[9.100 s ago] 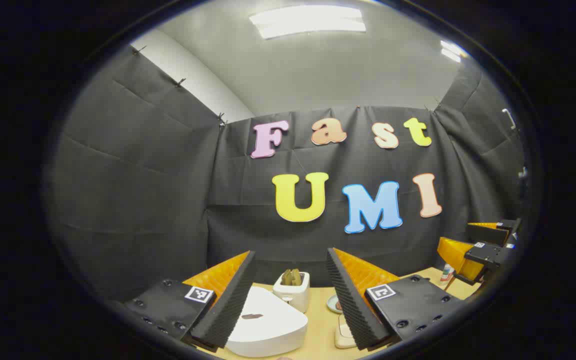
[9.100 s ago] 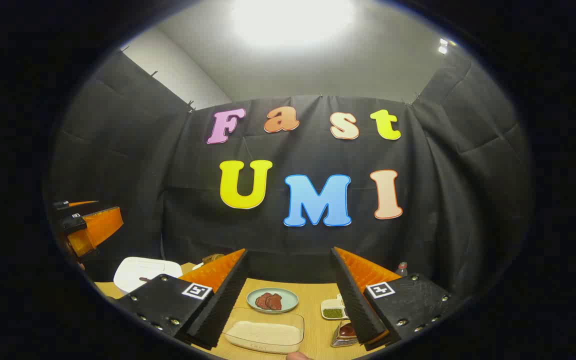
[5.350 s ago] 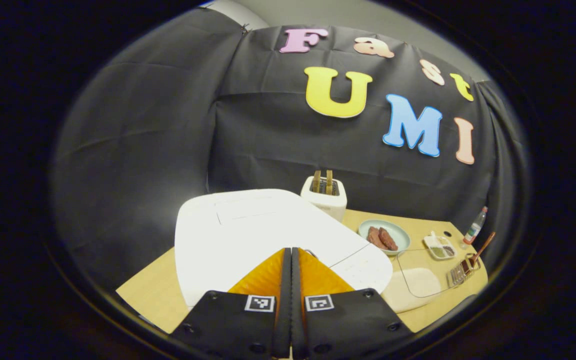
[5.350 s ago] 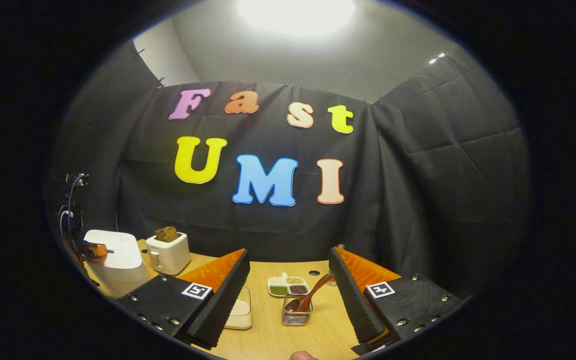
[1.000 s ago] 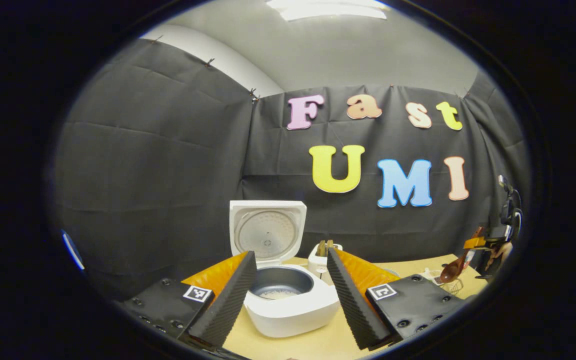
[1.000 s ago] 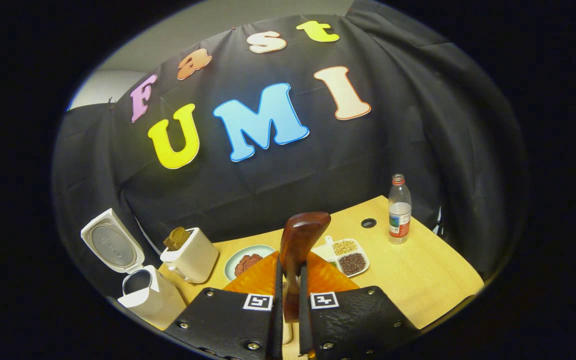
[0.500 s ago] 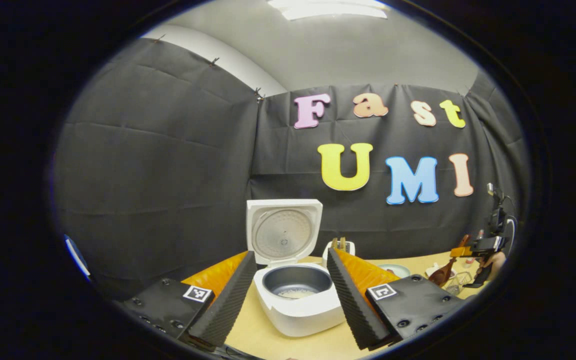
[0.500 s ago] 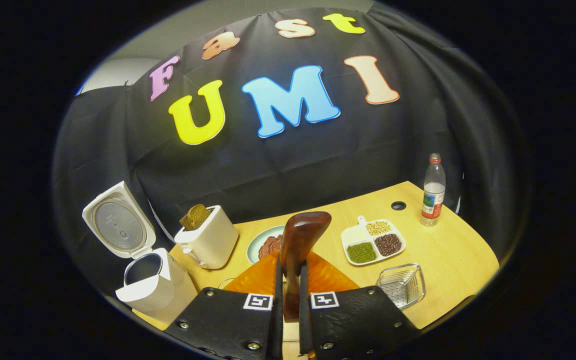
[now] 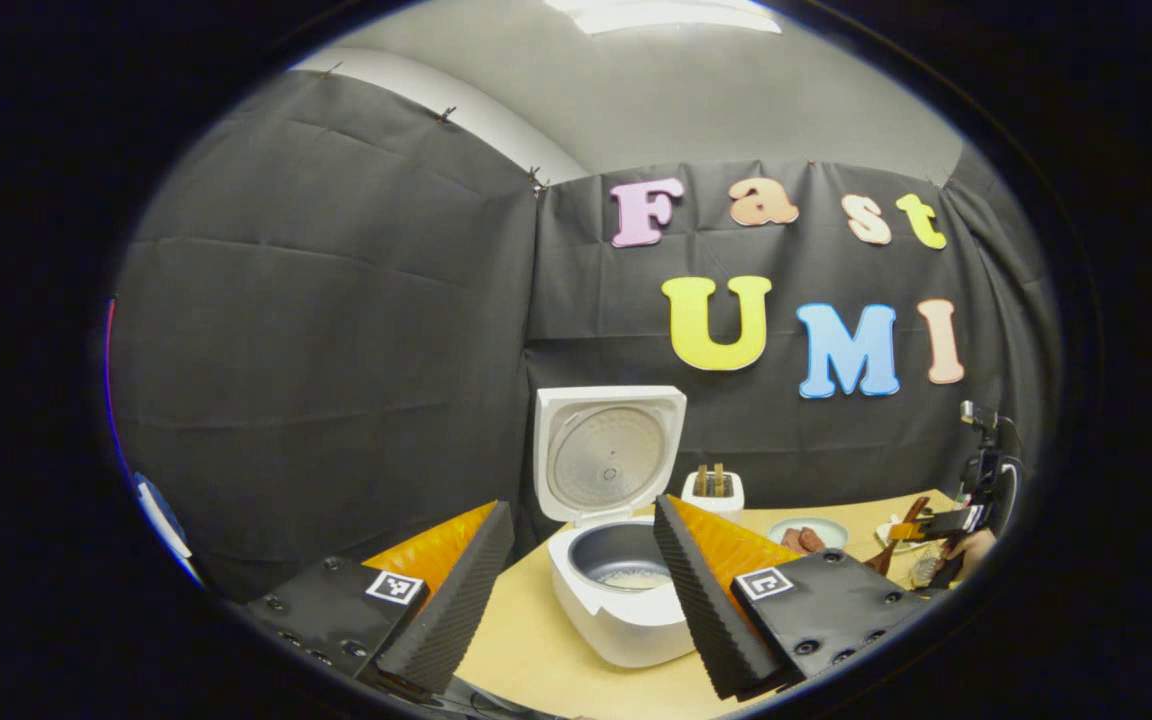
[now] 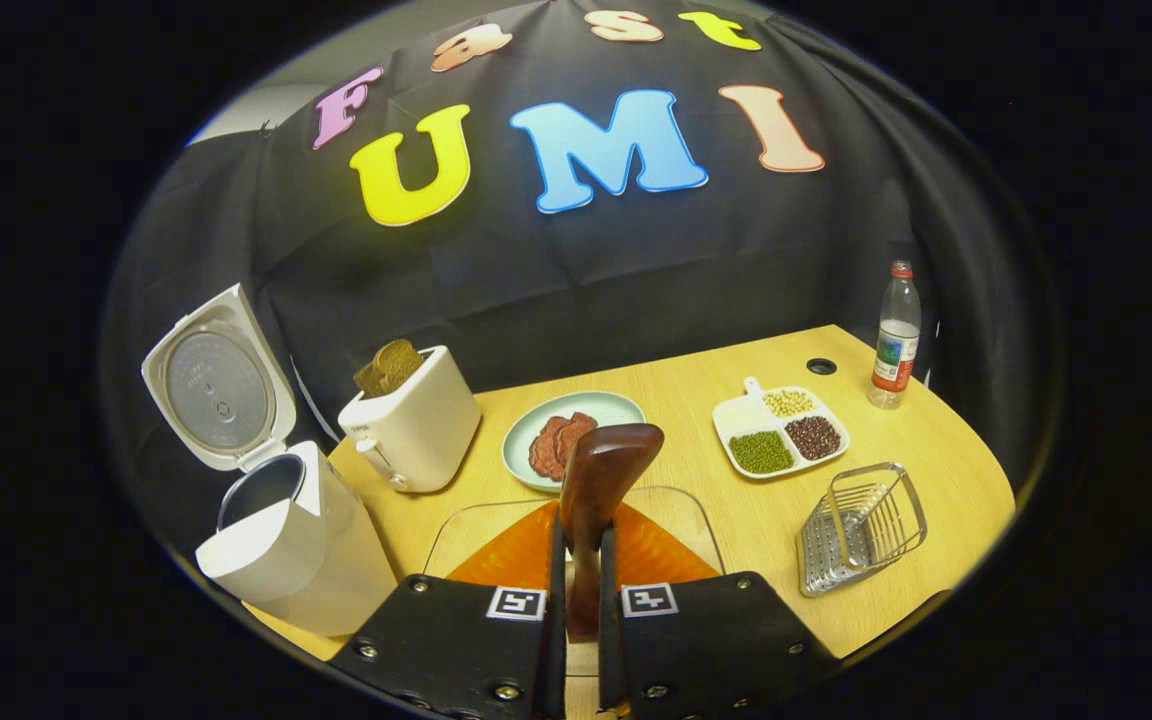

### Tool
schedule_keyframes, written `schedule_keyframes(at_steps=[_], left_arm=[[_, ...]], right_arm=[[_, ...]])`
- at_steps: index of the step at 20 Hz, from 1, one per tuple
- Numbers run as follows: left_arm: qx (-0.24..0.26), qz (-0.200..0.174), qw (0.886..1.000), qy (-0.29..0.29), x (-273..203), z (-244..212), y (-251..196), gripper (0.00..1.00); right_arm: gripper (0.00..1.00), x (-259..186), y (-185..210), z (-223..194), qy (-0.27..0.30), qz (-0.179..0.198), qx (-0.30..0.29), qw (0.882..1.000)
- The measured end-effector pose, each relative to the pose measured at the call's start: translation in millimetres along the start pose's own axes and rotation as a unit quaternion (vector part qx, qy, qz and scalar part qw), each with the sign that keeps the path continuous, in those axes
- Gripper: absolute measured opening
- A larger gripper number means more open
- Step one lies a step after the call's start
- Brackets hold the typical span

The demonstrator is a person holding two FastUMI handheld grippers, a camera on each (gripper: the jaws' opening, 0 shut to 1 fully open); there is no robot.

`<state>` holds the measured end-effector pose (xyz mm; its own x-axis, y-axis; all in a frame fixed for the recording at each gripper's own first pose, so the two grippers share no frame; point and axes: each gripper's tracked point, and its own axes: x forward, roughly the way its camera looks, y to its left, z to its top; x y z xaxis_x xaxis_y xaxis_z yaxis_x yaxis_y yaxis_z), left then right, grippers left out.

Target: Close the left gripper, press the button to open the rice cooker; take a wooden spoon from the chopstick holder with the right hand, scoop a spoonful of rice and pour it into the rice cooker, then put the wooden spoon back into the chopstick holder.

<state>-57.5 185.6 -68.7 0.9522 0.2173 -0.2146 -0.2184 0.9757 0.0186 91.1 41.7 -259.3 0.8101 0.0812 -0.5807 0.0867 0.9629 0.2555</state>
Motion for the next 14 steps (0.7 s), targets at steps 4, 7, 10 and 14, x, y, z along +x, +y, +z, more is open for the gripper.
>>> schedule_keyframes(at_steps=[4, 7, 10, 14], left_arm=[[-0.004, 0.000, 1.000, 0.007, 3.3, -6.2, 8.1, 0.98], [-0.008, -0.002, 1.000, 0.012, 7.4, -11.4, 12.5, 0.99], [-0.012, -0.007, 1.000, 0.014, 11.9, -13.0, 11.7, 0.98], [-0.010, -0.013, 1.000, 0.011, 11.4, -12.0, 12.5, 0.98]], right_arm=[[0.13, 7.8, 11.4, -19.1, 0.013, -0.008, -0.004, 1.000], [0.13, 10.2, 27.7, -22.1, 0.010, -0.002, -0.021, 1.000], [0.13, 9.3, 51.6, -28.8, 0.022, 0.025, -0.013, 0.999], [0.13, 6.3, 64.7, -33.8, 0.039, 0.046, 0.040, 0.997]])
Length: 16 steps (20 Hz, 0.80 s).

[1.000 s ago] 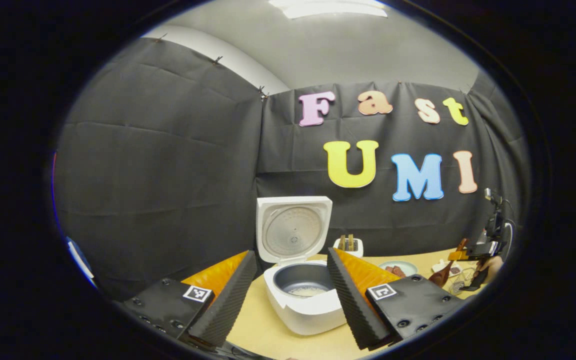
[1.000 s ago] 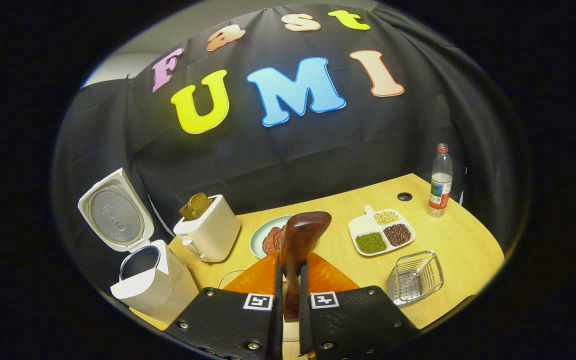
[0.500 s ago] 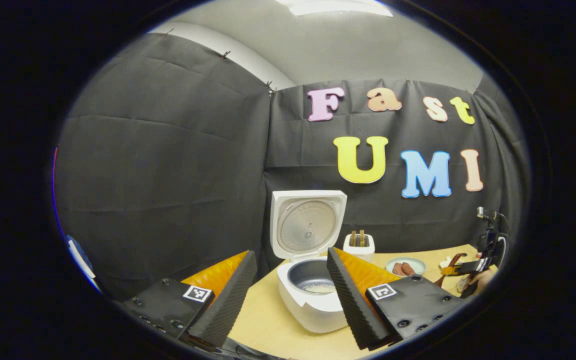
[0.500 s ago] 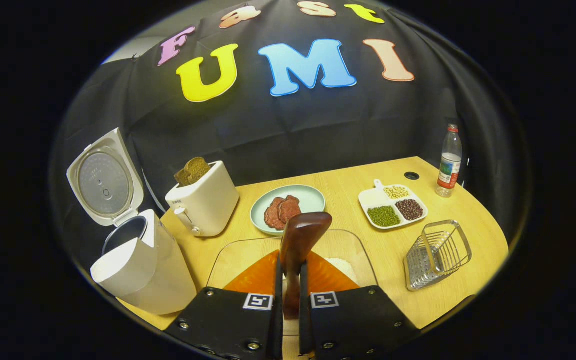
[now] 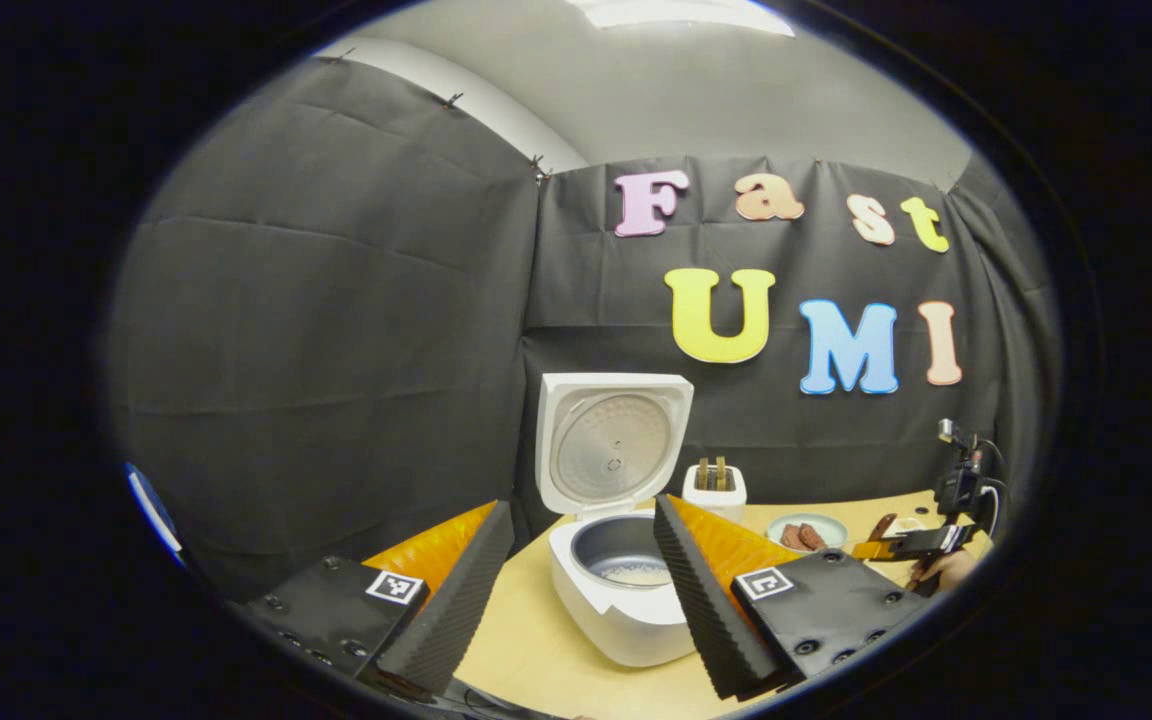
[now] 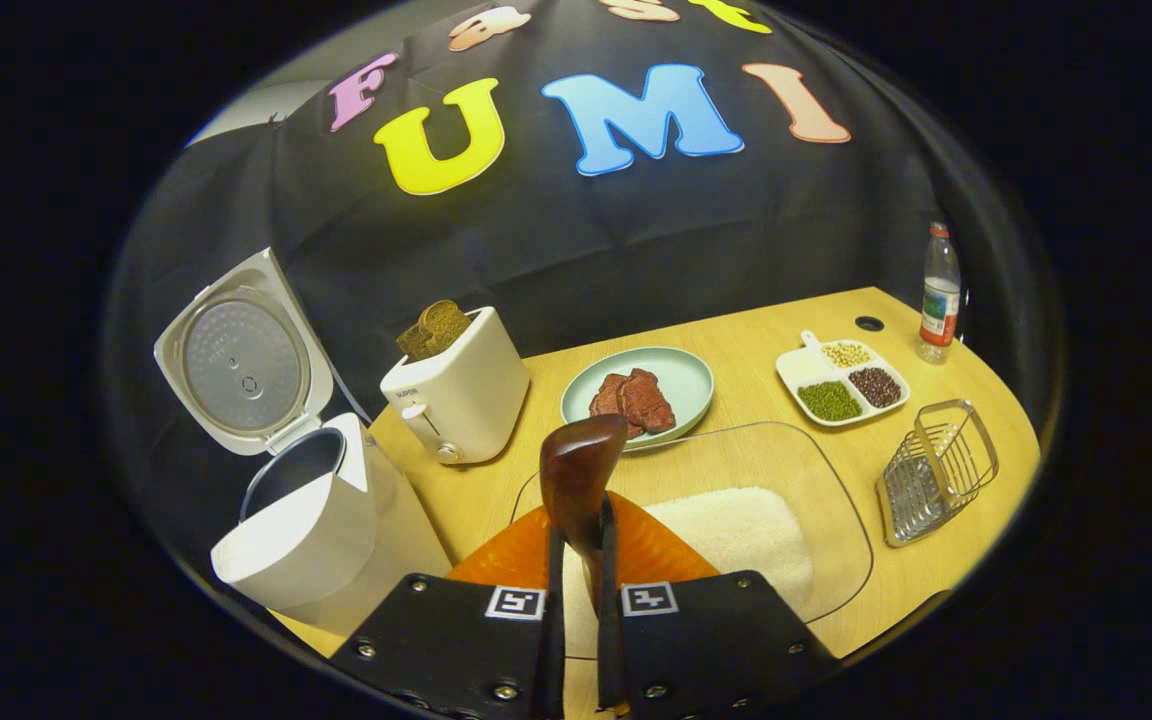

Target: Close the left gripper, press the button to open the rice cooker; take a wooden spoon from the chopstick holder with the right hand, scoop a spoonful of rice and pour it into the rice cooker, then put the wooden spoon back into the chopstick holder.

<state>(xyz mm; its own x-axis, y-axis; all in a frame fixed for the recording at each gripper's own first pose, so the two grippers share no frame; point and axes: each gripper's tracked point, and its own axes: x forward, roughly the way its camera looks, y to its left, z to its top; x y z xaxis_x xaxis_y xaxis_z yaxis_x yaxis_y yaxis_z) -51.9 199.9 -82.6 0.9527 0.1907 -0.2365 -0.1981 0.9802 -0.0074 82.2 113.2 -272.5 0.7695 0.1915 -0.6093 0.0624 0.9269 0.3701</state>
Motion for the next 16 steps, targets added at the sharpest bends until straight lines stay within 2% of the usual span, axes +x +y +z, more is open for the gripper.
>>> schedule_keyframes(at_steps=[2, 3, 6, 12, 14, 16], left_arm=[[0.000, -0.001, 1.000, -0.001, 0.4, 1.0, 1.7, 1.00], [-0.001, 0.000, 1.000, -0.001, 0.2, 1.5, 3.0, 0.98], [0.001, 0.001, 1.000, -0.001, 0.6, 2.8, 5.3, 0.97], [0.007, -0.003, 1.000, -0.005, -2.1, 8.0, 2.0, 0.99], [0.010, -0.007, 1.000, -0.007, -3.4, 9.7, -2.1, 0.97], [0.011, -0.012, 1.000, -0.009, -5.0, 11.5, -8.3, 1.00]], right_arm=[[0.14, 1.3, 1.5, -1.4, 0.011, 0.015, 0.058, 0.998], [0.14, 1.3, -1.1, -0.2, 0.013, 0.017, 0.090, 0.996], [0.13, 1.4, -24.4, 2.0, 0.017, 0.012, 0.158, 0.987], [0.13, -8.7, -62.8, 7.5, 0.009, 0.014, 0.292, 0.956], [0.13, -11.9, -69.2, 16.3, 0.000, 0.023, 0.320, 0.947], [0.13, -17.2, -68.4, 28.0, -0.008, 0.042, 0.353, 0.935]])
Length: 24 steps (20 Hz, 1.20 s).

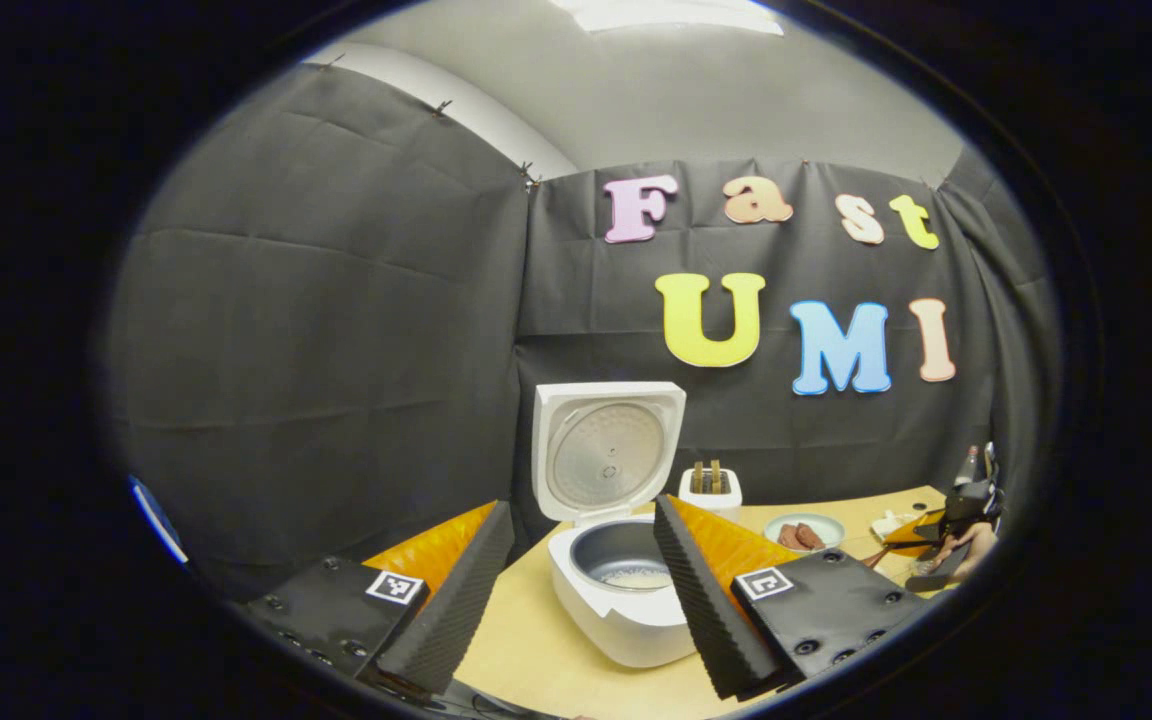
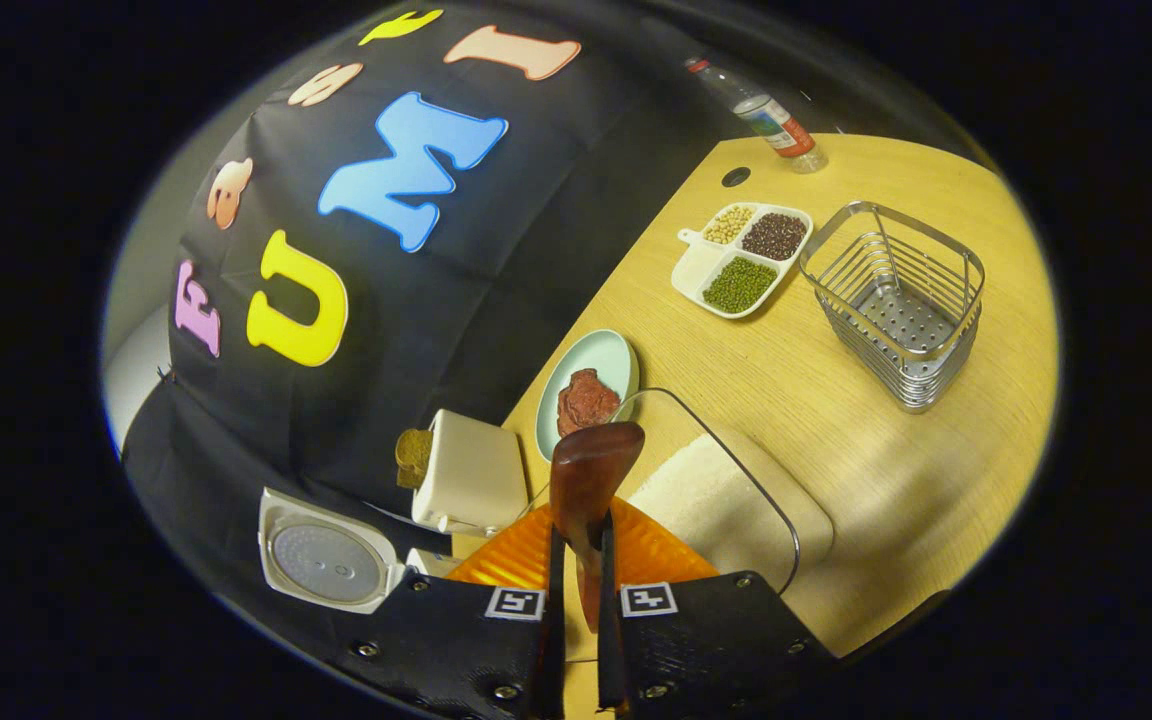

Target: Close the left gripper, press the button to open the rice cooker; take a wooden spoon from the chopstick holder with the right hand, scoop a spoonful of rice and pour it into the rice cooker, then put the wooden spoon back into the chopstick holder.

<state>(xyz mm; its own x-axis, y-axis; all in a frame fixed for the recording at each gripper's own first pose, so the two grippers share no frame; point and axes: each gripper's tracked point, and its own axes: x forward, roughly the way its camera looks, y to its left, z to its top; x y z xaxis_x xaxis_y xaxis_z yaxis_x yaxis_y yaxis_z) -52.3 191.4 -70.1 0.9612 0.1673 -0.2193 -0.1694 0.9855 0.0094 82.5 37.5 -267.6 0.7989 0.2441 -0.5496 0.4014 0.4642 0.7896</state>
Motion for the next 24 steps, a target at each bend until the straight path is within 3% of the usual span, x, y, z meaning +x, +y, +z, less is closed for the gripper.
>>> schedule_keyframes(at_steps=[7, 15, 19, 24], left_arm=[[-0.006, -0.005, 1.000, -0.004, -3.9, -1.5, -3.2, 0.99], [-0.021, 0.016, 1.000, -0.002, -12.0, -7.8, 23.0, 0.97], [-0.028, 0.031, 0.999, -0.001, -17.8, -9.3, 39.4, 1.00], [-0.031, 0.052, 0.998, 0.001, -22.8, -11.2, 62.1, 0.96]], right_arm=[[0.13, -19.9, 60.5, 2.8, 0.025, 0.090, 0.094, 0.991], [0.13, -24.1, 130.8, -17.3, 0.050, 0.152, 0.071, 0.985], [0.13, -19.3, 163.8, -34.8, 0.064, 0.171, 0.051, 0.982], [0.13, -2.8, 199.6, -68.4, 0.089, 0.188, 0.018, 0.978]])
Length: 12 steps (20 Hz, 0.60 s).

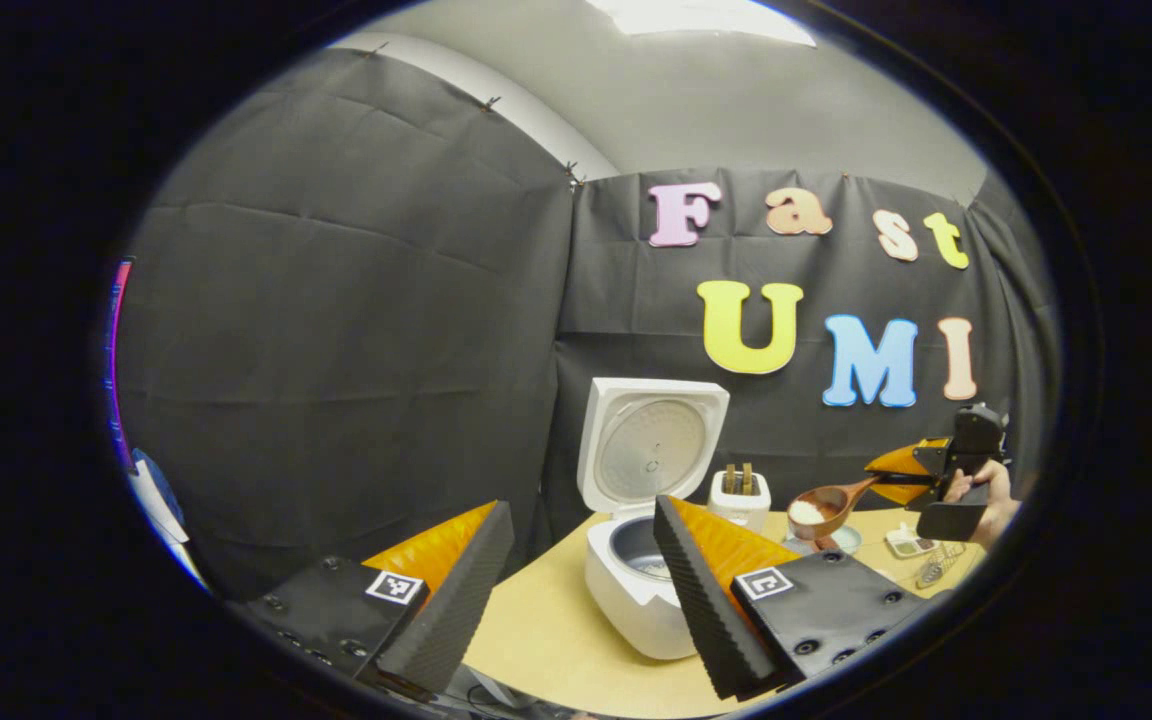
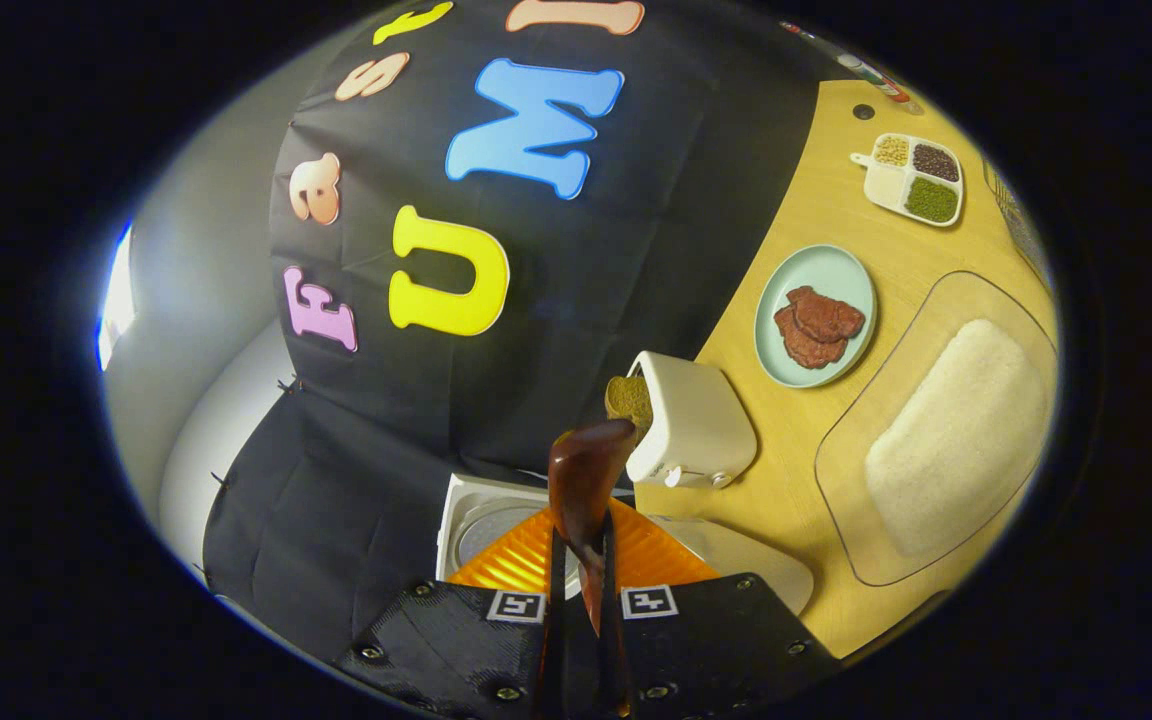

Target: Close the left gripper, press the button to open the rice cooker; take a wooden spoon from the chopstick holder with the right hand, scoop a spoonful of rice and pour it into the rice cooker, then put the wooden spoon back into the chopstick holder.

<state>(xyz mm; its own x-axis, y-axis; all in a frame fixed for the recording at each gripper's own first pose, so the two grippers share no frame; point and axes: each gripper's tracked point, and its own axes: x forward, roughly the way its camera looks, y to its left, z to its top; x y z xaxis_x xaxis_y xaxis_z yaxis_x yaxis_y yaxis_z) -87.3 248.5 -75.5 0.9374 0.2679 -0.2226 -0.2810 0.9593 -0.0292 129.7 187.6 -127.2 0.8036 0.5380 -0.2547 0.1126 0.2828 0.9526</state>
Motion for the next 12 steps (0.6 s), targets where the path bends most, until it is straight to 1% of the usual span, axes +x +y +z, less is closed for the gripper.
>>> schedule_keyframes(at_steps=[2, 5, 7, 10, 12], left_arm=[[0.002, 0.011, 1.000, 0.002, -3.3, -0.5, 12.1, 0.96], [-0.001, 0.028, 1.000, 0.006, -6.1, -4.7, 28.9, 0.99], [-0.005, 0.039, 0.999, 0.008, -9.7, -7.0, 38.9, 0.98], [-0.006, 0.054, 0.998, 0.012, -13.6, -10.8, 51.2, 0.98], [-0.008, 0.062, 0.998, 0.015, -13.5, -12.8, 52.3, 0.99]], right_arm=[[0.13, 14.3, 8.2, -16.9, 0.019, 0.004, -0.016, 1.000], [0.13, 35.0, 17.7, -38.1, 0.037, 0.007, -0.039, 0.999], [0.13, 47.4, 21.3, -50.6, 0.046, 0.005, -0.060, 0.997], [0.13, 62.2, 24.1, -67.7, 0.060, 0.001, -0.090, 0.994], [0.13, 75.3, 24.5, -78.0, 0.067, -0.004, -0.114, 0.991]])
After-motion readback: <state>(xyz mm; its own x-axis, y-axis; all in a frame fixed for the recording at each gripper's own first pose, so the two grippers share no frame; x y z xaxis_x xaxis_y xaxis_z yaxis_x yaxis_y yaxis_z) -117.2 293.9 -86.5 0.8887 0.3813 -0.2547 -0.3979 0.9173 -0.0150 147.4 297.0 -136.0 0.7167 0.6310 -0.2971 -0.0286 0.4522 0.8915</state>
